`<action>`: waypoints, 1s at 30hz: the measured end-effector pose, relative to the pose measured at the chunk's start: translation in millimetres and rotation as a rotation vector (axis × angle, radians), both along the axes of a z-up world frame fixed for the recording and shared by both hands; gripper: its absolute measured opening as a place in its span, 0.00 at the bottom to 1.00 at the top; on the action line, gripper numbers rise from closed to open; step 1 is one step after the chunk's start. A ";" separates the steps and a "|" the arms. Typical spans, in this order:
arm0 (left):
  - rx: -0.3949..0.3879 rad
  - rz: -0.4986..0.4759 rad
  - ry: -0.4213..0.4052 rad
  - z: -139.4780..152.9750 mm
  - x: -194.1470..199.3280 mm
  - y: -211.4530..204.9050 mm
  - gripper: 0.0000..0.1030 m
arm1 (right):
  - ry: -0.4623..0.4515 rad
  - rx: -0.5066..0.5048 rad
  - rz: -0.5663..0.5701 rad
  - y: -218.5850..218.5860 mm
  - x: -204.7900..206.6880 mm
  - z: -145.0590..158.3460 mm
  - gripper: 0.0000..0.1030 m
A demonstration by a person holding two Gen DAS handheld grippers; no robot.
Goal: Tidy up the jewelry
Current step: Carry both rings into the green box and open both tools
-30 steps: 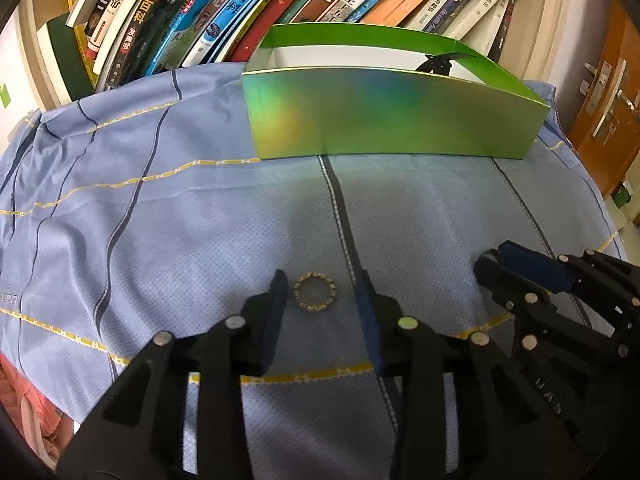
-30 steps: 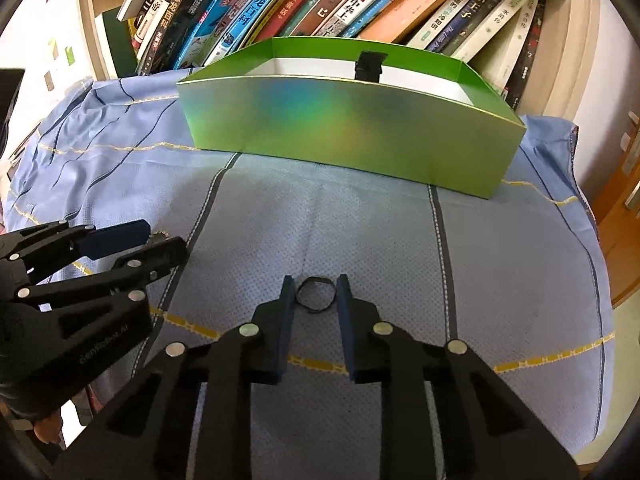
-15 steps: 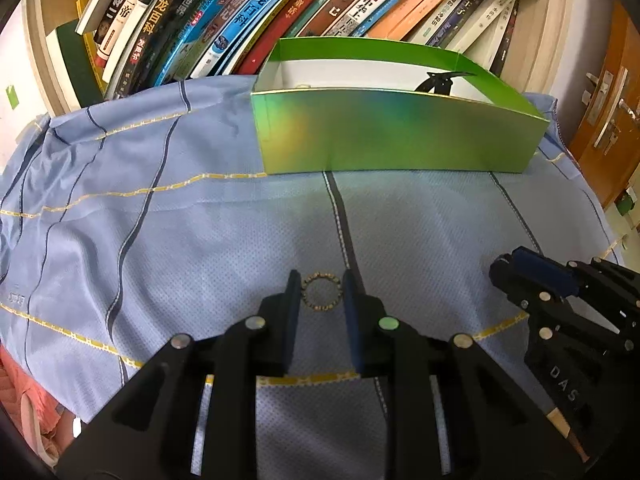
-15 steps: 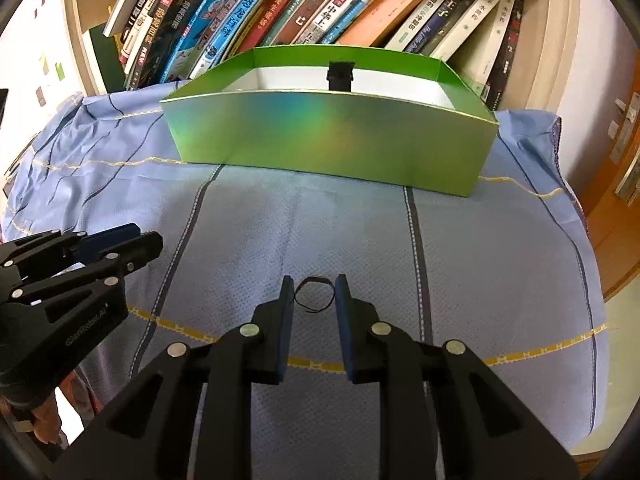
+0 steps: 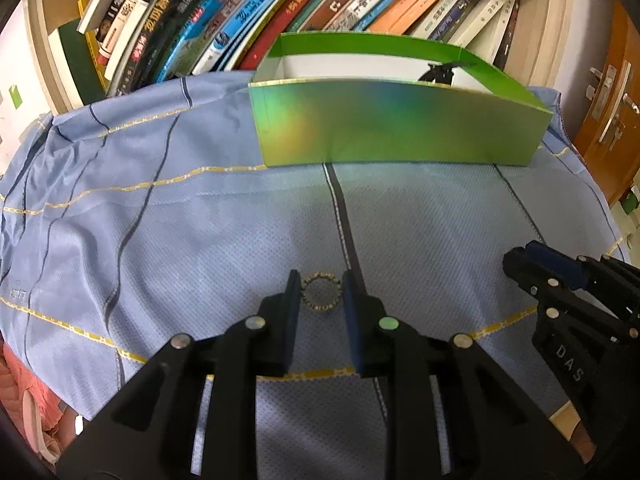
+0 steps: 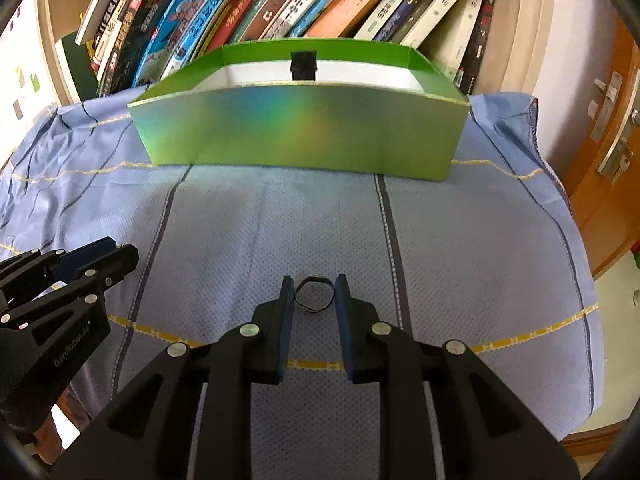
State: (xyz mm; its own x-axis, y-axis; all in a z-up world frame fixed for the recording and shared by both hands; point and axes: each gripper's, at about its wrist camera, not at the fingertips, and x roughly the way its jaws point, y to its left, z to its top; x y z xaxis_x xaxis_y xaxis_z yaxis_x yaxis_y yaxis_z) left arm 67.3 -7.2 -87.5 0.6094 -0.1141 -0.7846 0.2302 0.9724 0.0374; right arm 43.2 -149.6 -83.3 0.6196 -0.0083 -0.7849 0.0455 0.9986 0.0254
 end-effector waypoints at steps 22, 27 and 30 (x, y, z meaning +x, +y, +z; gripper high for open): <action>-0.071 0.002 -0.234 116.2 105.3 -20.9 0.21 | -0.251 0.076 -0.006 -41.2 102.9 126.1 0.20; -0.069 0.047 -0.089 73.8 158.9 -25.9 0.21 | -0.096 0.081 -0.048 -47.7 150.8 69.7 0.20; -0.057 0.026 -0.058 56.7 166.3 -30.1 0.24 | -0.065 0.093 -0.061 -53.9 158.5 54.8 0.25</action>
State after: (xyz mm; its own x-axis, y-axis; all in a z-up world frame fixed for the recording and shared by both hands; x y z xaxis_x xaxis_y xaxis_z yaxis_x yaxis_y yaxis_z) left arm 233.6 -37.3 -30.8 0.6573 -0.1412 -0.7403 0.2041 0.9789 -0.0055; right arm 201.7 -203.5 -28.4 0.6695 0.0235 -0.7425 0.1014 0.9873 0.1226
